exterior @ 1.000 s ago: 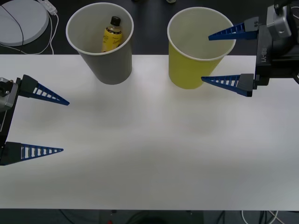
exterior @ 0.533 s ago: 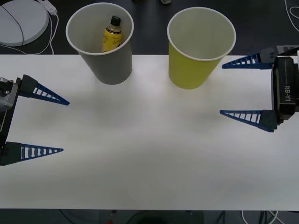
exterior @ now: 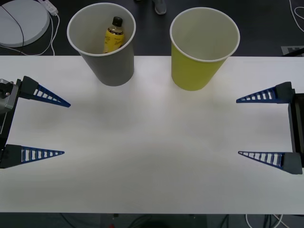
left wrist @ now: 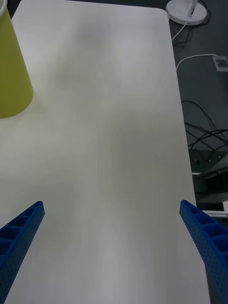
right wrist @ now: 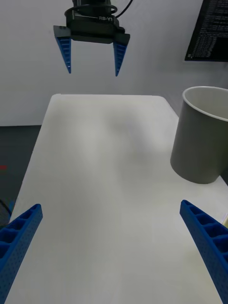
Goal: Put the can into the green bin and the plastic bottle into the gray bin
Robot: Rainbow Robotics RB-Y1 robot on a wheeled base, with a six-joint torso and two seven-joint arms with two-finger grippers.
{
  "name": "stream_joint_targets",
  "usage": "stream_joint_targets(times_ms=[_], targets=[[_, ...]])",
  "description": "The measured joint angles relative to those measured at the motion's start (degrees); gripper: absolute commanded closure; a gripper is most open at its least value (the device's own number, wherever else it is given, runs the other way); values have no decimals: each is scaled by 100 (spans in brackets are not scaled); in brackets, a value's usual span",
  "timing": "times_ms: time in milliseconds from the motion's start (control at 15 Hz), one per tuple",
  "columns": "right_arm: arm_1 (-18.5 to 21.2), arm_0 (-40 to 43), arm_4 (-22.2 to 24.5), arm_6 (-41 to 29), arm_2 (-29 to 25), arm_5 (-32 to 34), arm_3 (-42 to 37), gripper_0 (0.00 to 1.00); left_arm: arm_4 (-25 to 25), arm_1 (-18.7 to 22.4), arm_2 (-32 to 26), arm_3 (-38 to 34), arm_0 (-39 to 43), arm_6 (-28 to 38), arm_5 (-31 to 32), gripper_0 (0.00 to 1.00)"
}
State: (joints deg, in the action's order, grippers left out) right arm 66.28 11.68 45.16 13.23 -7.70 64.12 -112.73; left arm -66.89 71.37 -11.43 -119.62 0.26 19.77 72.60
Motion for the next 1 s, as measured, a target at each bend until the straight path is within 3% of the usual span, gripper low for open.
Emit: stream_joint_targets(times_ms=[333, 1000], targets=[[5, 802, 104, 135, -557, 4, -431, 0, 0, 0, 0, 0, 0, 0, 0, 0], [148, 871, 237, 0, -630, 30, -304, 0, 0, 0, 0, 0, 0, 0, 0, 0]])
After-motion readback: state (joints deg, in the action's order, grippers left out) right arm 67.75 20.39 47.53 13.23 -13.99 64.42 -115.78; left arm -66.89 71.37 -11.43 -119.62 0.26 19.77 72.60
